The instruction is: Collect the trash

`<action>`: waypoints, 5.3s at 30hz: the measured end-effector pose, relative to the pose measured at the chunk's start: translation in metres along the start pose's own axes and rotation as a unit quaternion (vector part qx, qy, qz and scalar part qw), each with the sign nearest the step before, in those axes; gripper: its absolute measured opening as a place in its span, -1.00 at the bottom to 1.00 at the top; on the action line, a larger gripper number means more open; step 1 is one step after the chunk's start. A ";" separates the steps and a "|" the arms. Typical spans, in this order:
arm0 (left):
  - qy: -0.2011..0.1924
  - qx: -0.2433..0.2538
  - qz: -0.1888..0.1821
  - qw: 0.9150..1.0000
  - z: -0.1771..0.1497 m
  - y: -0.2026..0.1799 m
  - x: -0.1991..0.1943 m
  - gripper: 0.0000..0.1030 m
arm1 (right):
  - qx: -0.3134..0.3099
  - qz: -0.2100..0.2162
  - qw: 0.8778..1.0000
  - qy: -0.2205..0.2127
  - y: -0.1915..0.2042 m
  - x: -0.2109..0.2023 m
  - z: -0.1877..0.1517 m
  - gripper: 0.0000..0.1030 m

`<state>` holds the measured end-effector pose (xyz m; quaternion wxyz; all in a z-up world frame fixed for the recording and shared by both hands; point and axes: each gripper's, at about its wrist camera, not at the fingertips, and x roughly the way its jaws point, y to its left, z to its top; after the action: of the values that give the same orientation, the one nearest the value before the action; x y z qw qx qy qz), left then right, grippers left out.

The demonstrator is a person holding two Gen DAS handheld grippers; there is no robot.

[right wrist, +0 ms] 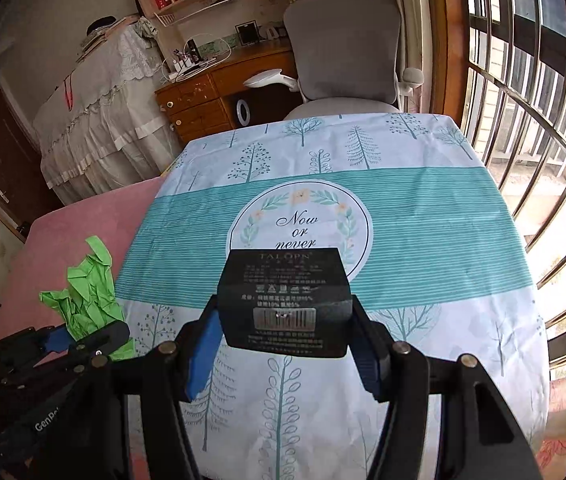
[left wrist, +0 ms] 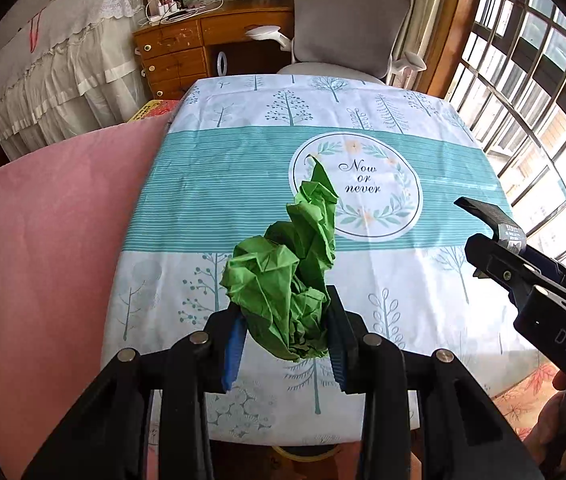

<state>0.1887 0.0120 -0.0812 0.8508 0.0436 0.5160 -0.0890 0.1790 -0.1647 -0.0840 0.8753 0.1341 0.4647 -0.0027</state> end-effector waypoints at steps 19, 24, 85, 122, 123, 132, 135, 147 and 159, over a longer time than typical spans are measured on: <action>0.079 0.051 -0.030 0.995 -0.159 0.006 -0.005 -0.34 | 0.010 -0.008 0.996 0.087 0.025 -0.035 -0.174 0.16; 0.100 0.048 -0.022 0.994 -0.196 -0.010 0.011 -0.34 | 0.003 0.001 0.992 0.122 0.016 -0.013 -0.217 0.16; 0.068 0.037 -0.052 0.996 -0.207 -0.004 -0.007 0.99 | 0.053 0.015 0.982 0.181 -0.018 0.009 -0.251 0.49; -0.040 0.000 0.002 0.999 -0.096 -0.004 -0.127 0.98 | 0.012 -0.034 0.999 -0.009 0.026 -0.131 -0.108 0.49; -0.041 -0.001 0.004 0.999 -0.096 -0.004 -0.126 0.98 | 0.010 -0.035 0.999 -0.008 0.026 -0.130 -0.108 0.49; -0.049 0.002 0.020 0.999 -0.097 -0.005 -0.125 0.98 | 0.006 -0.043 0.999 -0.010 0.027 -0.128 -0.110 0.49; -0.055 0.001 0.023 0.998 -0.098 -0.007 -0.125 0.98 | 0.005 -0.044 0.999 -0.014 0.027 -0.129 -0.111 0.49; -0.060 -0.001 0.025 0.998 -0.099 -0.008 -0.125 0.98 | 0.007 -0.044 0.999 -0.017 0.025 -0.130 -0.111 0.49; -0.058 -0.002 0.025 0.998 -0.101 -0.010 -0.127 0.98 | 0.007 -0.043 0.999 -0.018 0.025 -0.131 -0.111 0.49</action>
<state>0.0418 0.0328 -0.0157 0.8816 0.0496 0.4643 -0.0692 0.0178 -0.1299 -0.0309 0.8815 0.1198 0.4544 -0.0463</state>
